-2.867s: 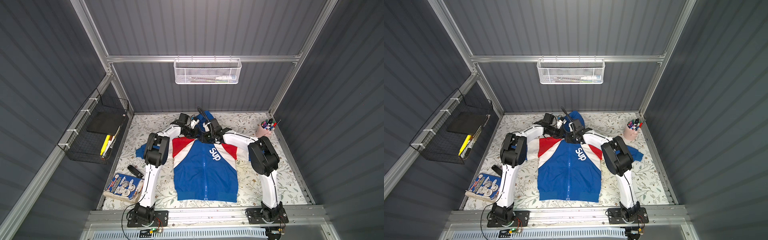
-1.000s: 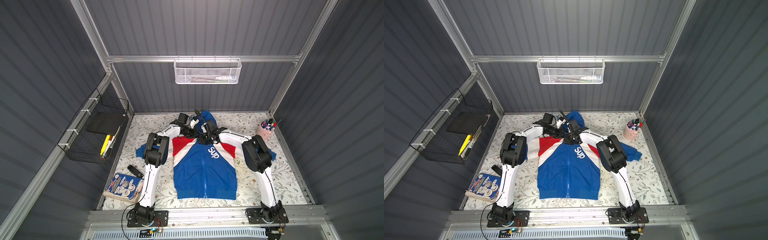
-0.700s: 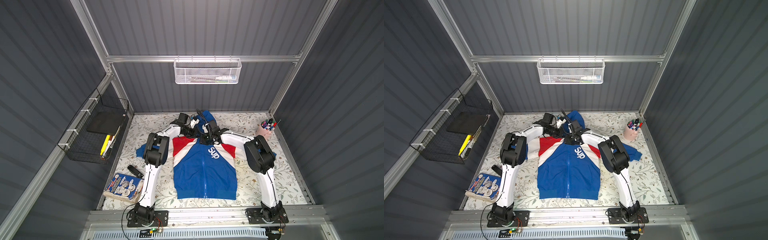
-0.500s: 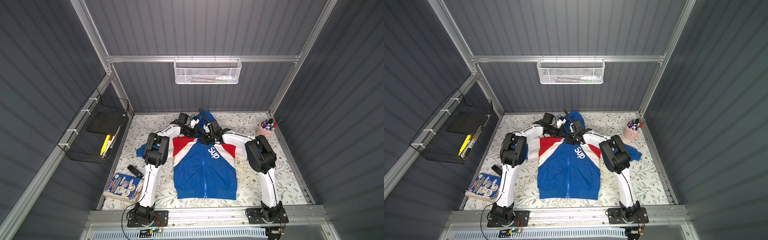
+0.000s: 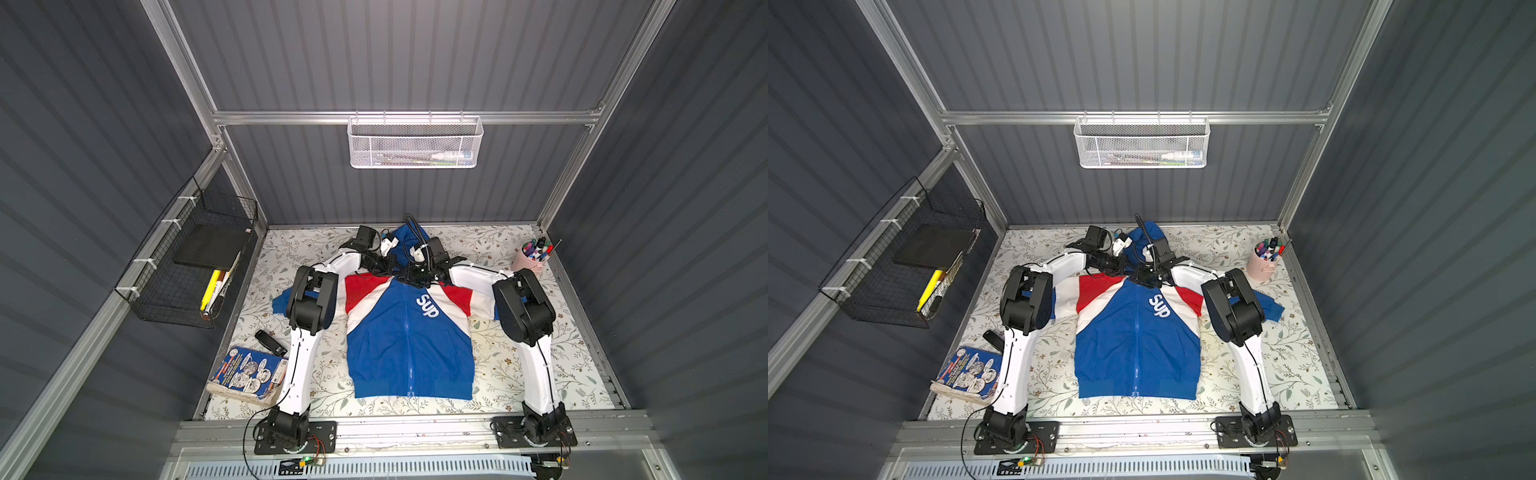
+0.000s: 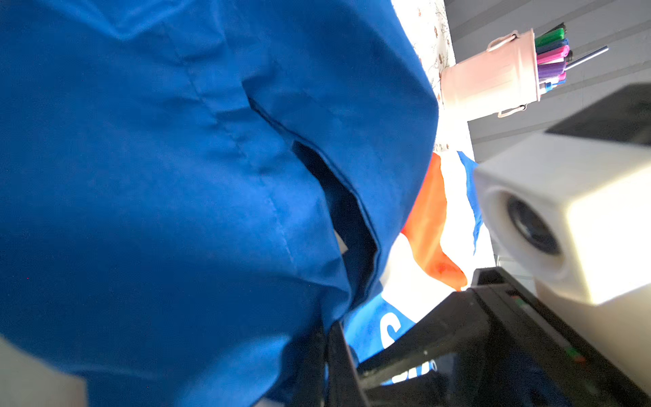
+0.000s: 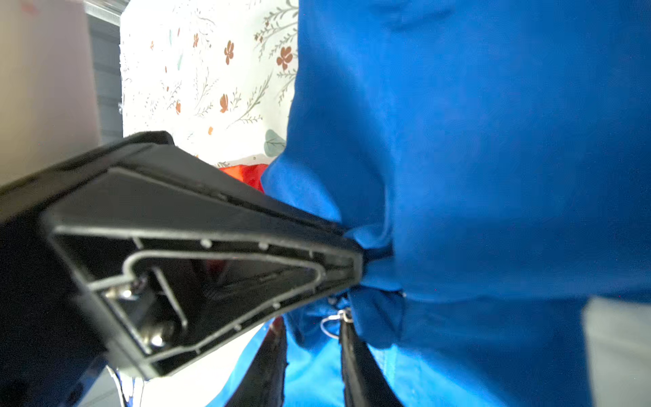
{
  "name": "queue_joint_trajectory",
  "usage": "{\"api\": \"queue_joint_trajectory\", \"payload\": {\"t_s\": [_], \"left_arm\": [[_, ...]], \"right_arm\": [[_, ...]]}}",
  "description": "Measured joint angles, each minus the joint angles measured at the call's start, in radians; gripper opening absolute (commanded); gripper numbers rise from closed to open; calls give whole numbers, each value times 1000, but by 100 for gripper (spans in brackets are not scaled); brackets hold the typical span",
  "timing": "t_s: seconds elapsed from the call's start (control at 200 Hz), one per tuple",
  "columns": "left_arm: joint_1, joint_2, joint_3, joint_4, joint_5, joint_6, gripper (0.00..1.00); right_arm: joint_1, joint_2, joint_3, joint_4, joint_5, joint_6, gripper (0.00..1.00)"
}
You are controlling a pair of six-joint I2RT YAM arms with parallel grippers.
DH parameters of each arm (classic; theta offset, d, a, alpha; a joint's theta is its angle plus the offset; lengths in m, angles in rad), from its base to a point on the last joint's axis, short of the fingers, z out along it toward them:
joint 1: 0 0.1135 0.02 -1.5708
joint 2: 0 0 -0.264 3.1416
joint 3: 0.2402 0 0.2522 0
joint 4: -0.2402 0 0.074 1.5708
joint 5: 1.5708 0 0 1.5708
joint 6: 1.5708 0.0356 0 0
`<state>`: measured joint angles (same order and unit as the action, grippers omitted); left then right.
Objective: Unzip the jacket
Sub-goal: Unzip the zipper on the jacket.
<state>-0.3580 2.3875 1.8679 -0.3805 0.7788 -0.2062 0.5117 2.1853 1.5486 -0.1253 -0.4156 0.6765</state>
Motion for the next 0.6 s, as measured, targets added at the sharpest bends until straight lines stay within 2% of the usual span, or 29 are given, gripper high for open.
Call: {"api": "queue_joint_trajectory", "payload": {"t_s": [0.105, 0.44, 0.6], "left_arm": [[0, 0, 0, 0, 0, 0, 0], [0, 9, 0, 0, 0, 0, 0], [0, 10, 0, 0, 0, 0, 0]], "right_arm": [[-1, 2, 0, -5, 5, -1, 20], [-1, 27, 30, -47, 10, -8, 30], [-1, 53, 61, -63, 0, -8, 27]]}}
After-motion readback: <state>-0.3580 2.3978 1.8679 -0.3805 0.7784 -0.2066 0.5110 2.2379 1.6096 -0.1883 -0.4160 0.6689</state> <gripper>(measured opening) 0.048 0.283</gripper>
